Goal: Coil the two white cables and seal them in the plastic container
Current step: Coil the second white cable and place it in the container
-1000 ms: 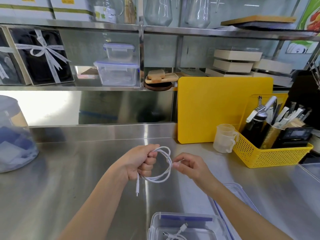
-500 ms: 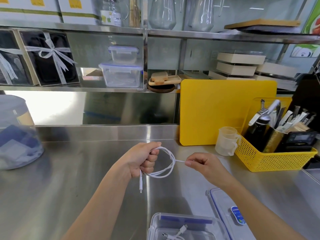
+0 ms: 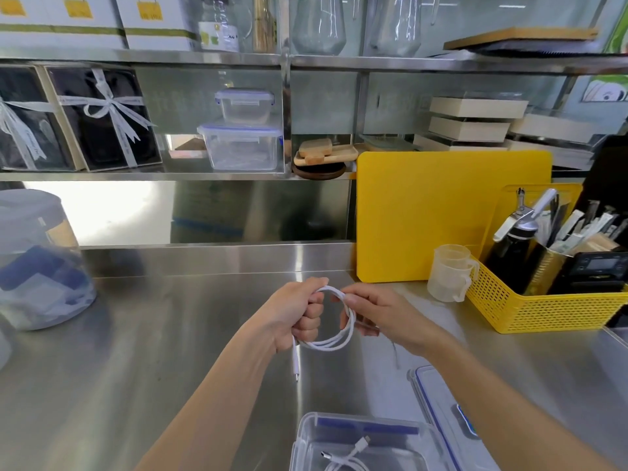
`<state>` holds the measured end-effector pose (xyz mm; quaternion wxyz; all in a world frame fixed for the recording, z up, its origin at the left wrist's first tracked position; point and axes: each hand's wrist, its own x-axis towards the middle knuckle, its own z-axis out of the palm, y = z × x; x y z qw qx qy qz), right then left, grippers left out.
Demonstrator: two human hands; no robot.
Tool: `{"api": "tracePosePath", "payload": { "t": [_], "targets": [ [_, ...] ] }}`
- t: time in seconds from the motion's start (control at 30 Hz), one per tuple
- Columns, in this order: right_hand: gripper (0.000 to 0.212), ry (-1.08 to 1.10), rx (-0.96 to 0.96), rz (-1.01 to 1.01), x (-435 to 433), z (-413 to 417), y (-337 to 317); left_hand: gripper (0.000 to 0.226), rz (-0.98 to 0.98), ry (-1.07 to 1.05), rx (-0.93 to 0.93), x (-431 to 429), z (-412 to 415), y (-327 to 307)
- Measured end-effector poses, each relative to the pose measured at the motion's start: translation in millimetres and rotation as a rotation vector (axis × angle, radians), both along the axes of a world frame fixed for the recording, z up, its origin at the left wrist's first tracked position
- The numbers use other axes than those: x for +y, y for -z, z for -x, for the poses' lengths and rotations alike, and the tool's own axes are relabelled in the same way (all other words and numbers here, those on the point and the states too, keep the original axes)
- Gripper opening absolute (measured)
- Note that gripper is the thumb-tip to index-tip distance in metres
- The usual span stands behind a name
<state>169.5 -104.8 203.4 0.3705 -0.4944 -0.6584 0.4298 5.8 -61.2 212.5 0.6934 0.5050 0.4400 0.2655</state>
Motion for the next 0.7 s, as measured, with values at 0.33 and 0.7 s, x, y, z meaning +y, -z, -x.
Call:
{"api": "tracePosePath", "payload": {
  "t": [0.33,0.7],
  "targets": [
    [0.024,0.130,0.041,-0.027,3,3,3,0.043,-0.032,0.013,0.089,4,18,-2],
    [0.026,0.228,-0.054,-0.017,8,-3,20,0.018,-0.007,0.017,-0.072,0,33,21]
  ]
}}
